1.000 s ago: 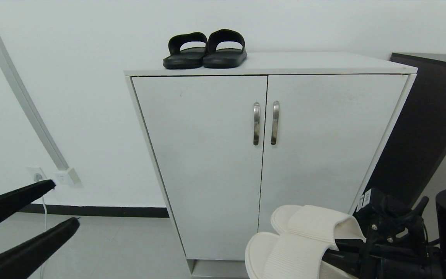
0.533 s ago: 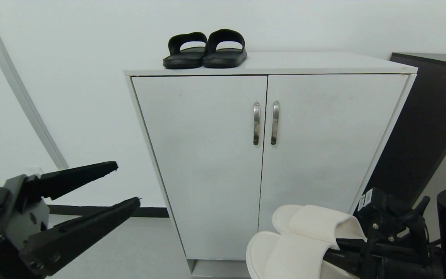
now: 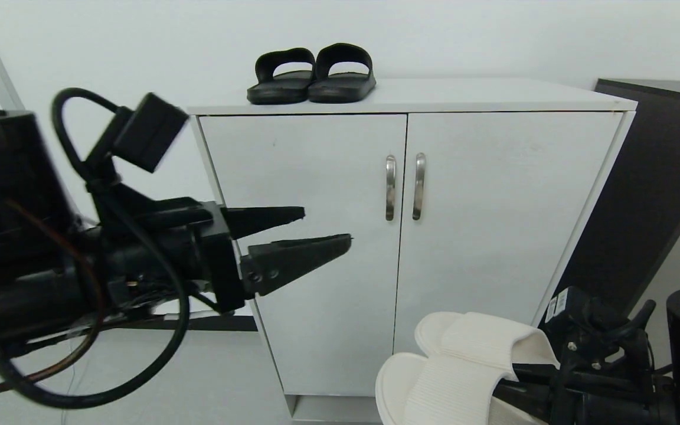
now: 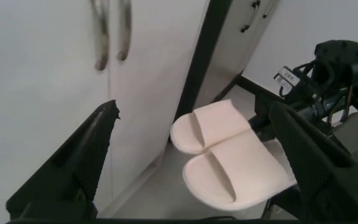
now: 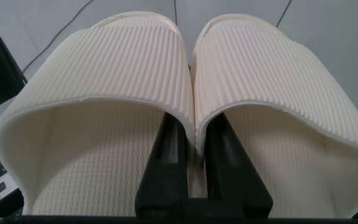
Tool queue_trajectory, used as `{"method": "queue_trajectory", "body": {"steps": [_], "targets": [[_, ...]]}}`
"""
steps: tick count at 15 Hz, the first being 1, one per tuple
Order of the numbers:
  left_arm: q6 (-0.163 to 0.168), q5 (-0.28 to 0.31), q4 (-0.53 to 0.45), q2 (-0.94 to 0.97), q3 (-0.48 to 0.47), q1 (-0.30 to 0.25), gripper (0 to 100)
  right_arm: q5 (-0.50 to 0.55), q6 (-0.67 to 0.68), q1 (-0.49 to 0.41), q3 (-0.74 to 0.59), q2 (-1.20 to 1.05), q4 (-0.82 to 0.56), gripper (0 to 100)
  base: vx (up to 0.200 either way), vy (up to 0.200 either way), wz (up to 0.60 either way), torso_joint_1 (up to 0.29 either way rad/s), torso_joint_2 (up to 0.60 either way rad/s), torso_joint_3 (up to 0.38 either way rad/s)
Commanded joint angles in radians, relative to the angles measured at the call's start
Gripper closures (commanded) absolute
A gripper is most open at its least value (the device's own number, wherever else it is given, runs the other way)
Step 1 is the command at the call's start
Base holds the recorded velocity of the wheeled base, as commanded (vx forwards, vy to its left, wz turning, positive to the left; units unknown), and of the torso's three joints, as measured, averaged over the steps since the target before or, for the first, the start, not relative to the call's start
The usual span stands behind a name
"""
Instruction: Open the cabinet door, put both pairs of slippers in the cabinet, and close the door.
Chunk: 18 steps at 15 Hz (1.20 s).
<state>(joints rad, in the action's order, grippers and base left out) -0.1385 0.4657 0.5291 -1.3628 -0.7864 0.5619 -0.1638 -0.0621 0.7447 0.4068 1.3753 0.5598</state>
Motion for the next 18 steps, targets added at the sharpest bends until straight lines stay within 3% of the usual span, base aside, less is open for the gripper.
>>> {"method": "queue_trajectory", "body": {"steps": [1, 2, 4, 8, 10, 11, 12, 15, 18], "targets": [[-0.006, 0.002, 0.011, -0.159, -0.099, 0.059, 0, 0.001, -0.001, -0.001, 0.001, -0.001, 0.0, 100, 0.0, 0.0, 0.0, 0.0, 0.0, 0.0], [-0.029, 0.004, 0.04, -0.197, -0.126, 0.076, 0, 0.001, -0.001, -0.002, 0.0, -0.002, 0.002, 100, 0.0, 0.0, 0.0, 0.0, 0.0, 0.0], [-0.107, 0.017, 0.109, -0.262, -0.174, 0.119, 0, 0.0, -0.001, -0.01, 0.0, 0.001, 0.0, 100, 0.0, 0.0, 0.0, 0.0, 0.0, 0.0], [-0.151, 0.085, 0.126, -0.372, -0.274, 0.128, 0, 0.0, -0.001, -0.01, -0.002, 0.011, 0.0, 100, 0.0, 0.0, 0.0, 0.0, 0.0, 0.0], [-0.188, 0.108, 0.124, -0.397, -0.323, 0.128, 0, 0.0, -0.001, -0.011, -0.003, 0.016, 0.0, 100, 0.0, 0.0, 0.0, 0.0, 0.0, 0.0], [-0.228, 0.123, 0.111, -0.414, -0.367, 0.128, 0, 0.0, -0.001, -0.011, -0.003, 0.022, 0.0, 100, 0.0, 0.0, 0.0, 0.0, 0.0, 0.0], [-0.248, 0.123, 0.103, -0.424, -0.389, 0.128, 0, 0.0, -0.001, -0.011, -0.003, 0.025, 0.0, 100, 0.0, 0.0, 0.0, 0.0, 0.0, 0.0], [-0.251, 0.097, 0.098, -0.463, -0.445, 0.13, 0, 0.0, -0.001, -0.011, -0.01, 0.027, 0.0, 100, 0.0, 0.0, 0.0, 0.0, 0.0, 0.0], [-0.248, 0.022, 0.04, -0.512, -0.514, 0.135, 0, 0.0, -0.001, -0.011, -0.011, 0.033, 0.0, 100, 0.0, 0.0, 0.0, 0.0, 0.0, 0.0]]}}
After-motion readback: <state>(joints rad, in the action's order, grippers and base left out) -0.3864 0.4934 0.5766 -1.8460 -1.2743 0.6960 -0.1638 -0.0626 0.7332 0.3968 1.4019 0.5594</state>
